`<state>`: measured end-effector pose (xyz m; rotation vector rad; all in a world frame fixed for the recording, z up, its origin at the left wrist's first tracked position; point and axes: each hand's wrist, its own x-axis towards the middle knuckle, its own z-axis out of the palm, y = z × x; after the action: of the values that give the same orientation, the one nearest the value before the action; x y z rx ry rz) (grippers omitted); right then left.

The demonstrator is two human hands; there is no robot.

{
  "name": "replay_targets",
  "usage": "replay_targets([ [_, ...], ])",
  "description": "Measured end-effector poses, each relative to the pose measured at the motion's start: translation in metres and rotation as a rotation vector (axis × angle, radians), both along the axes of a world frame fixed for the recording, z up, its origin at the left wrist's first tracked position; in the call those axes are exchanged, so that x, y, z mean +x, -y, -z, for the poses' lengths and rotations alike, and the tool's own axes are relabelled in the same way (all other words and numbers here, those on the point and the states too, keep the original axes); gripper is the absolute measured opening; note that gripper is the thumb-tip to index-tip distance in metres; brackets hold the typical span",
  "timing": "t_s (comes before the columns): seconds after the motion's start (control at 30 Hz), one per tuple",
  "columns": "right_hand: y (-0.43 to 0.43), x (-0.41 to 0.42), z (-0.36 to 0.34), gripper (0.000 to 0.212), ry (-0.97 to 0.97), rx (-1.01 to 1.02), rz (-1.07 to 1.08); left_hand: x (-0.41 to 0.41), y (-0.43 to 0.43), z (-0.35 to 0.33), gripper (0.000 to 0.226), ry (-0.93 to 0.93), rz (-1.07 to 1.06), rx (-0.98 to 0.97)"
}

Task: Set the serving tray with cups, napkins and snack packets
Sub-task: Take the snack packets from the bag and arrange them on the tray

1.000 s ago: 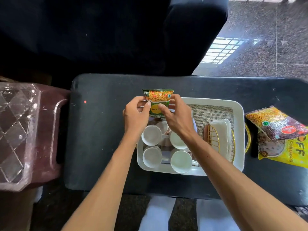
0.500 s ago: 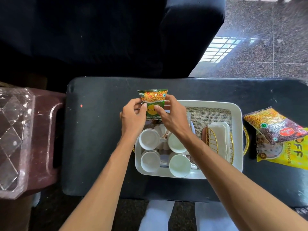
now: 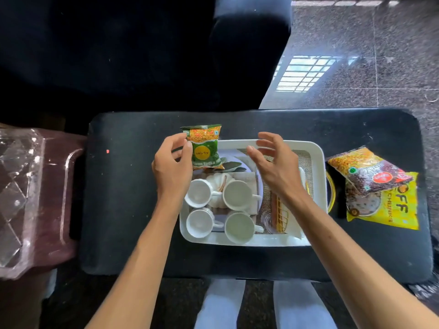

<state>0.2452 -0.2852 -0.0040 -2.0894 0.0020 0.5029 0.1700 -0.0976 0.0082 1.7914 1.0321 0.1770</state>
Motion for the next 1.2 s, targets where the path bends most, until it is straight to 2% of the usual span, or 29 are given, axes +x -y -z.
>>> replay_targets([
  [0.33,0.137,-0.003,-0.044,0.040,0.074,-0.038,0.199,0.036,0.122,-0.020,0.016,0.080,0.128,-0.171],
  [0.43,0.168,0.001,-0.051,0.033,0.161,-0.098,0.233,0.038,0.172,-0.016,0.014,0.055,0.156,-0.270],
  [0.63,0.212,0.019,-0.054,0.034,0.243,-0.278,0.217,0.045,0.249,-0.002,0.017,-0.026,0.200,-0.370],
  [0.77,0.230,0.039,-0.050,0.046,0.137,-0.504,0.052,0.056,0.277,0.008,0.021,-0.086,0.269,-0.328],
  [0.9,0.238,0.048,-0.045,0.053,-0.013,-0.627,0.004,0.060,0.310,0.011,0.034,-0.147,0.360,-0.284],
  [1.2,0.244,0.058,-0.033,0.057,-0.146,-0.585,-0.032,0.061,0.321,0.021,0.034,-0.244,0.269,-0.406],
])
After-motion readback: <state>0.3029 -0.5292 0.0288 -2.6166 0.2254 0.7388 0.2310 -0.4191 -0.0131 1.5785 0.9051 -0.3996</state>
